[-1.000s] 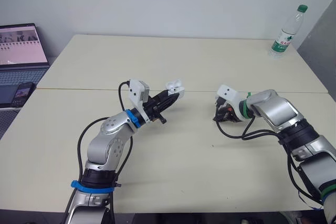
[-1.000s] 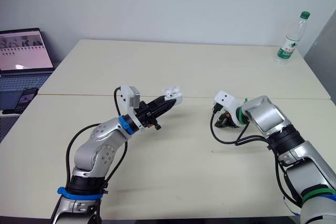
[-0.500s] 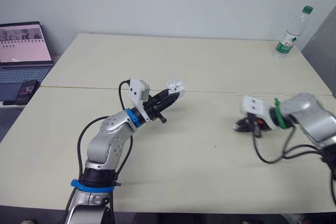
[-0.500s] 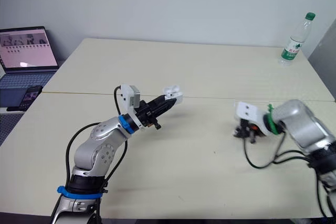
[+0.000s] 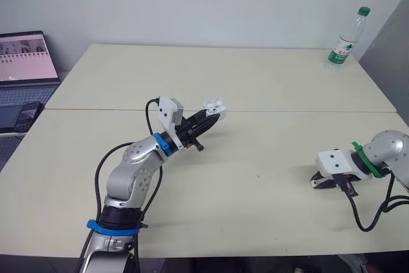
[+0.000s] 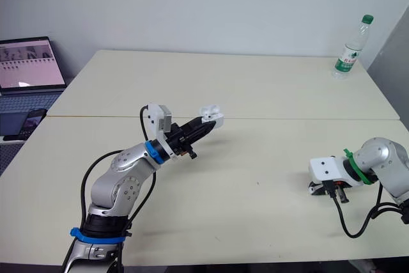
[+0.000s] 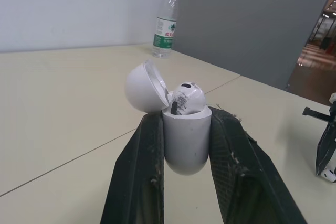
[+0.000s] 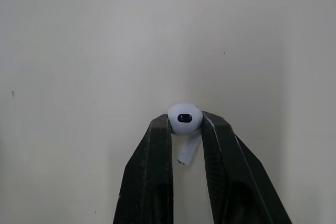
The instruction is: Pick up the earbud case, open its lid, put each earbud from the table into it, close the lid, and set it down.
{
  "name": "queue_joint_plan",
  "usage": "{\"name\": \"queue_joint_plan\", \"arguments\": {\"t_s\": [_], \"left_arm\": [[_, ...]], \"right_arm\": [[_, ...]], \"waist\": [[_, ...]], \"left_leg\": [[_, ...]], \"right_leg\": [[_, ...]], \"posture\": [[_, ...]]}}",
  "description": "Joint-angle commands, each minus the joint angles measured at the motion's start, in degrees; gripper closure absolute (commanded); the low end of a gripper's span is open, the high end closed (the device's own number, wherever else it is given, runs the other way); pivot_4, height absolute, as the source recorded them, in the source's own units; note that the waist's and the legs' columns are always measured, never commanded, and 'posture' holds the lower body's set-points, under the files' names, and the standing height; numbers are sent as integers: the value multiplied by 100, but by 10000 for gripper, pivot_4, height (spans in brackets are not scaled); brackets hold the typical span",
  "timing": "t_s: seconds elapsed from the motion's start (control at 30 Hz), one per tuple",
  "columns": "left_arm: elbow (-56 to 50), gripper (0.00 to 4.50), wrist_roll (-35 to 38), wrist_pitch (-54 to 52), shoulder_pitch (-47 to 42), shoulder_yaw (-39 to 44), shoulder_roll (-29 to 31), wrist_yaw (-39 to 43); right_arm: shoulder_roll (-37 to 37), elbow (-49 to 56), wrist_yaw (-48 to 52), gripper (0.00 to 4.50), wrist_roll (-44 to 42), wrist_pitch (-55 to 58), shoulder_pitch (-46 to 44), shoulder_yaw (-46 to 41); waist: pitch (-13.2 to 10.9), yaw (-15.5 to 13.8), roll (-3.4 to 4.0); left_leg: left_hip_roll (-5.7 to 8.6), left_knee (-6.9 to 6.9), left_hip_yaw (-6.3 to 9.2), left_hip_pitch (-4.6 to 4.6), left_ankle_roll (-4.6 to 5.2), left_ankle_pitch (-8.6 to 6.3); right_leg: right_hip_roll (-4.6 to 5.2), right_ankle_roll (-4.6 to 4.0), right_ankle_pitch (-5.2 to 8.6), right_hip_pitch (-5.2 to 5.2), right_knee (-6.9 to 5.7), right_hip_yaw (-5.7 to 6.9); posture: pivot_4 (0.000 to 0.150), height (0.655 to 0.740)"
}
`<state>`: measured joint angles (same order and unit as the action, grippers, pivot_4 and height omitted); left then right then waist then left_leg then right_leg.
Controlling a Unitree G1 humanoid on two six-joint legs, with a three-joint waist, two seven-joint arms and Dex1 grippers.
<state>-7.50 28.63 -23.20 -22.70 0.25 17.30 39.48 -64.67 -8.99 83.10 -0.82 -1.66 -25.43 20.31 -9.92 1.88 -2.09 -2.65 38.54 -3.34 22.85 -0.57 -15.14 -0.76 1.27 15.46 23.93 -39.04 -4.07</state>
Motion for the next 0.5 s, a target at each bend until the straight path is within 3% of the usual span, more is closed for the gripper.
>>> {"name": "queue_joint_plan", "arguments": {"t_s": [0.03,0.23,0.5], "left_arm": [[-233,37174,44,54,-50,21,20,34],[-275,37174,48,37,8,6,22,23],[-301,37174,47,29,43,-24,-30,-25]], "right_arm": [[-83,140,96,30495,173,263,-59,-144],[-193,966,-207,9008,480,1302,214,-309],[-559,2741,-322,9008,1143,3430,473,-246]], "waist": [[0,-5,0],[0,-5,0],[0,-6,2]], "left_leg": [[0,4,1,1,0,0],[-2,21,13,-2,0,-1],[-3,25,14,-2,0,-1]], "right_leg": [[1,0,0,-2,1,0],[7,4,-2,-19,1,1],[8,9,-5,-19,0,2]], "posture": [[1500,7362],[1500,7362],[1500,7362]]}}
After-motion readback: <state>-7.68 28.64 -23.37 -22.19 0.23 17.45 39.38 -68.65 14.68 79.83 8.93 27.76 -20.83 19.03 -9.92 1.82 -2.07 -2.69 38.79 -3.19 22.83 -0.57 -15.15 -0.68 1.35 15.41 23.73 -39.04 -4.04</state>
